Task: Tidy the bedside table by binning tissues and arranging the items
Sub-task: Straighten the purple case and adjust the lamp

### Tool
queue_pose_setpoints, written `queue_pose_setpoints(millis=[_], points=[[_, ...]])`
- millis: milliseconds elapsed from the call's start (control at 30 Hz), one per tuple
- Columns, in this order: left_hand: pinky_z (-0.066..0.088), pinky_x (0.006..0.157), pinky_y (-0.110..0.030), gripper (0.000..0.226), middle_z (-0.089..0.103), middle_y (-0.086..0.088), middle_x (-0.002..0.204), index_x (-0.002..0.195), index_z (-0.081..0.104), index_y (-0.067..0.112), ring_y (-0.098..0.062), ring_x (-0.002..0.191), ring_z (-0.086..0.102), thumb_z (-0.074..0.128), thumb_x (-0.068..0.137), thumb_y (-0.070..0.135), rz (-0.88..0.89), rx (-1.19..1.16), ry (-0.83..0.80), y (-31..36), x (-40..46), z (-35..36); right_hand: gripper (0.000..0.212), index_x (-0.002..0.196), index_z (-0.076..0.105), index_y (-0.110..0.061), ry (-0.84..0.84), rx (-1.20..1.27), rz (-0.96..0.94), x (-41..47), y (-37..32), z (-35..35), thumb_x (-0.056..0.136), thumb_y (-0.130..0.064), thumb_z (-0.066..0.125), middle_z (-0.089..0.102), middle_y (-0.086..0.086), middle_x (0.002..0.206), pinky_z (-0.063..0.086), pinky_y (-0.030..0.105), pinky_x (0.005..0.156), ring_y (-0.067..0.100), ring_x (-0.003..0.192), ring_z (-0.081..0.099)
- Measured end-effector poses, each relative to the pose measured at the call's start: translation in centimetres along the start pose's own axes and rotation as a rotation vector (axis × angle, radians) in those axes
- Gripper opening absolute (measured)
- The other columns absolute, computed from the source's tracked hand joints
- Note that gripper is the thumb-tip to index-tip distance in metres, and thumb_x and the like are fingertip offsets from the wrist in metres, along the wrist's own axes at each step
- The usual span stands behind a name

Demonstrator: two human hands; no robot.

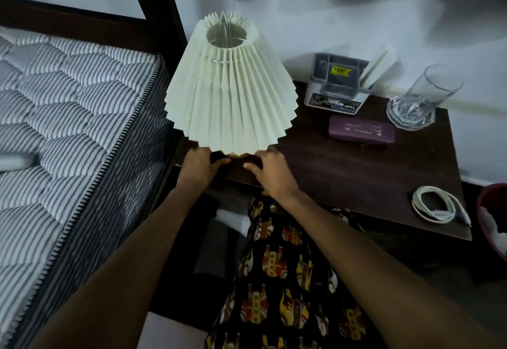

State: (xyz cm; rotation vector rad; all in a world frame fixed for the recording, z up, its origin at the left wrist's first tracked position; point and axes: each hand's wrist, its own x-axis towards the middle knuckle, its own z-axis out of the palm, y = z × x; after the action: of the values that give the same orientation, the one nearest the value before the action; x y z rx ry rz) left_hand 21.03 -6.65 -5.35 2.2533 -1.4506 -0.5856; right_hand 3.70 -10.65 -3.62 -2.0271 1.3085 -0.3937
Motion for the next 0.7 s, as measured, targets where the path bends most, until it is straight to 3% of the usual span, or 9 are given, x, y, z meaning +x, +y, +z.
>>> queue_pose_setpoints(millis=[67, 200, 333, 500, 700], points=[[0.051, 0.076, -0.042, 0.037, 0.070, -0.023, 0.086, 0.086, 0.068, -0.007, -0.037, 0.087, 0.064, 0.069, 0.081, 0.030, 0.028, -0.007, 0.053, -0.1, 0.3, 0.4, 0.033, 0.099, 0.065, 0.004, 0.031, -0.049, 0.038, 0.8, 0.3, 0.6, 0.089, -0.027, 0.062, 0.061, 0.018, 0.105, 0.048, 0.031, 0.084, 0.029, 0.098, 0.060], [0.042, 0.071, -0.033, 0.028, 0.069, -0.024, 0.092, 0.096, 0.067, -0.007, -0.039, 0.089, 0.062, 0.071, 0.080, 0.016, 0.115, -0.017, 0.175, 0.8, 1.0, 1.0, 0.035, 0.086, 0.065, 0.007, 0.121, -0.057, 0.084, 2.6, 0.9, 1.4, 0.091, -0.028, 0.060, 0.065, 0.020, 0.090, 0.045, 0.025, 0.071, 0.027, 0.086, 0.063], [0.042, 0.072, -0.036, 0.035, 0.068, -0.022, 0.093, 0.095, 0.067, -0.005, -0.038, 0.093, 0.059, 0.070, 0.081, 0.026, 0.051, -0.058, 0.166, 2.1, 3.2, 1.6, 0.035, 0.086, 0.064, 0.010, 0.165, -0.030, 0.111, 4.3, 1.4, 0.4, 0.093, -0.023, 0.056, 0.062, 0.021, 0.094, 0.031, 0.017, 0.071, 0.027, 0.091, 0.059], [0.047, 0.076, -0.040, 0.039, 0.068, -0.019, 0.089, 0.091, 0.068, -0.004, -0.035, 0.091, 0.059, 0.070, 0.080, 0.033, 0.046, -0.066, 0.143, 3.3, 6.0, 1.6, 0.036, 0.093, 0.065, 0.011, 0.187, 0.003, 0.095, 6.9, 2.1, -0.8, 0.091, -0.025, 0.059, 0.062, 0.022, 0.103, 0.042, 0.024, 0.085, 0.029, 0.099, 0.060], [0.049, 0.076, -0.042, 0.041, 0.066, -0.017, 0.085, 0.087, 0.065, -0.004, -0.032, 0.087, 0.059, 0.070, 0.080, 0.036, 0.032, -0.032, 0.147, 4.1, 8.8, 1.8, 0.028, 0.093, 0.066, 0.011, 0.229, 0.033, 0.069, 9.2, 2.0, -2.0, 0.088, -0.016, 0.064, 0.064, 0.022, 0.103, 0.032, 0.012, 0.076, 0.030, 0.098, 0.061]])
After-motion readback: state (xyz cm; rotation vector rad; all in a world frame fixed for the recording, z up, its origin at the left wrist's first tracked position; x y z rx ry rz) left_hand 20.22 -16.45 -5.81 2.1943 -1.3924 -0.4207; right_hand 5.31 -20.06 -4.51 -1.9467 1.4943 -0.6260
